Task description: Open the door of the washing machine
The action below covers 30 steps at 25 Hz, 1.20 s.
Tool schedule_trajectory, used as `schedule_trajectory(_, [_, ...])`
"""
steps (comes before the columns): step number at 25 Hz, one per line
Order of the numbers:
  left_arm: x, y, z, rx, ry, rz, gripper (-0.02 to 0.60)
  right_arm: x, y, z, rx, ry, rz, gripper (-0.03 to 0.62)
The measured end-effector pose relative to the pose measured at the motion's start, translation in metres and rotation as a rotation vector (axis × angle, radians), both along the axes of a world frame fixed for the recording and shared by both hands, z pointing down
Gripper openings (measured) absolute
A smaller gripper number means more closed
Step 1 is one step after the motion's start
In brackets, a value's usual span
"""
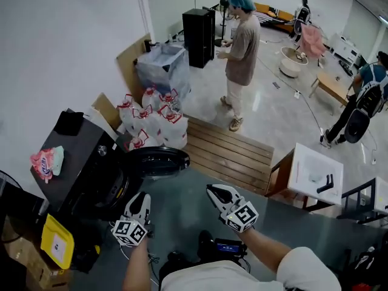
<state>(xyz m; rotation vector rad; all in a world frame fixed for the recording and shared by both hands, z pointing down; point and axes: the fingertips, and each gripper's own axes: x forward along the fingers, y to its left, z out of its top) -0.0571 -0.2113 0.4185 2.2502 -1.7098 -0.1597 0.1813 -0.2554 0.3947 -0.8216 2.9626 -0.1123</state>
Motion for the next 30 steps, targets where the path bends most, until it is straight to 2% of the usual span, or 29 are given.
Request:
schedule_trajectory(3, [-0.030, 0.049, -0.050, 0.054, -0.125, -0.065, 0.066, -0.008, 0.016, -0.045, 0.057, -0.010, 0.045, 0.041])
schedule_trajectory(6, [-0.055, 0.100, -0.086, 0.088, -0.194, -0.099, 0.060, -0.013, 0.044, -0.079, 0.096, -0.014, 0.117, 0.041])
schedule_trajectory(11, [-0.092, 0.177, -0.112, 0.133, -0.282, -0.078, 0.060, -0.024, 0.117, -0.107, 0.179, -0.023, 0.206, 0.041])
schedule_trajectory(14, [-0.118, 0.215, -0.114, 0.141, -0.332, -0.063, 0.057, -0.041, 0.154, -0.104, 0.172, -0.001, 0.234, 0.041])
schedule_trajectory(18, [-0.133, 0.254, -0.106, 0.149, -0.294, -0.054, 0.049, -0.042, 0.193, -0.096, 0.139, 0.037, 0.280, 0.041])
schedule_trajectory(20, [-0.131, 0.269, -0.100, 0.155, -0.268, -0.018, 0.021, -0.040, 0.207, -0.088, 0.104, 0.064, 0.301, 0.041])
schedule_trajectory(22, [-0.132, 0.283, -0.096, 0.160, -0.256, 0.003, 0.018, -0.045, 0.225, -0.083, 0.101, 0.099, 0.301, 0.041])
schedule_trajectory(24, [-0.137, 0.298, -0.093, 0.160, -0.243, -0.013, 0.018, -0.051, 0.243, -0.081, 0.110, 0.131, 0.292, 0.041])
schedule_trajectory(27, [-0.142, 0.317, -0.094, 0.161, -0.234, -0.047, 0.018, -0.053, 0.255, -0.094, 0.141, 0.127, 0.289, 0.041])
schedule_trajectory(30, [-0.126, 0.322, -0.108, 0.179, -0.231, -0.055, 0.018, -0.057, 0.269, -0.133, 0.249, 0.118, 0.211, 0.041])
